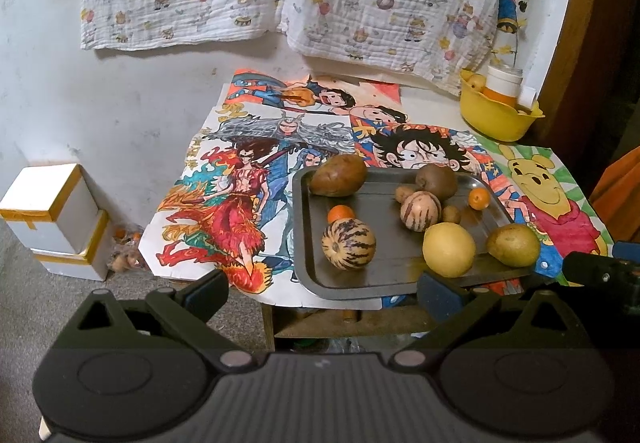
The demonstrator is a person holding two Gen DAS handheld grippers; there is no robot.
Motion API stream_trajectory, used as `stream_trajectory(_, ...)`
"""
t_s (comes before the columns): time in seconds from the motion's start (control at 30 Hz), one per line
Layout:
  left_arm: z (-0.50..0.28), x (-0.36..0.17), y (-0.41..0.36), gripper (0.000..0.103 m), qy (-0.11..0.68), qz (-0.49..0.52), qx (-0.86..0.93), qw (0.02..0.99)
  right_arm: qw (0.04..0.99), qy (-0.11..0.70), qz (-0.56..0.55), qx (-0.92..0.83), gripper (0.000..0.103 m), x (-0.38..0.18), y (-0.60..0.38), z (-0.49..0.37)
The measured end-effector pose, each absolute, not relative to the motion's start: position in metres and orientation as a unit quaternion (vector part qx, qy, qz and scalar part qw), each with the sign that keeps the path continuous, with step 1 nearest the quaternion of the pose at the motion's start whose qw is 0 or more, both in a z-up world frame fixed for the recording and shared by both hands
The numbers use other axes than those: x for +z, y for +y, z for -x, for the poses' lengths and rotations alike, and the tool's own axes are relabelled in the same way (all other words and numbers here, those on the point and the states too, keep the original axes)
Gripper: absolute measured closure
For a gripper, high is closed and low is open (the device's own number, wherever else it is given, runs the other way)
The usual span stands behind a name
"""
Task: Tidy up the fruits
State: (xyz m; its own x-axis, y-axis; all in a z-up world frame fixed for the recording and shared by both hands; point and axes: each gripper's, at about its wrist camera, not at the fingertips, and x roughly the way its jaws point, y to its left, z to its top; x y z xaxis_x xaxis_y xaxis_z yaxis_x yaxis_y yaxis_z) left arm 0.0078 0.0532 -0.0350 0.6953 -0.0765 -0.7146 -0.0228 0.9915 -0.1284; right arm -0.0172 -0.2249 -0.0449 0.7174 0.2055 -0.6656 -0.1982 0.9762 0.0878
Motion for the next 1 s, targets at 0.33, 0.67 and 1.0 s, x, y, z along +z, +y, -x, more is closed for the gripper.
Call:
stream_trajectory(0.33, -0.012, -0.039, 0.052, 0.001, 0.396, 0.063, -0.012, 0.916, 0.925, 0.365, -0.004, 0.110, 0.001, -0.049, -0.224, 0.009)
stream_trajectory(0.67, -0.015, -0.040, 0.053, 0.001, 0.398, 0.063, -0.011, 0.915, 0.924, 0.366, -0.003, 0.110, 0.001, -0.050, -0.224, 0.006)
stream_trajectory(1.0, -0.018, -0.041, 0.053, 0.001, 0.399, 0.063, -0.008, 0.915, 0.924, 0.367, -0.005, 0.110, 0.001, -0.050, -0.225, 0.005)
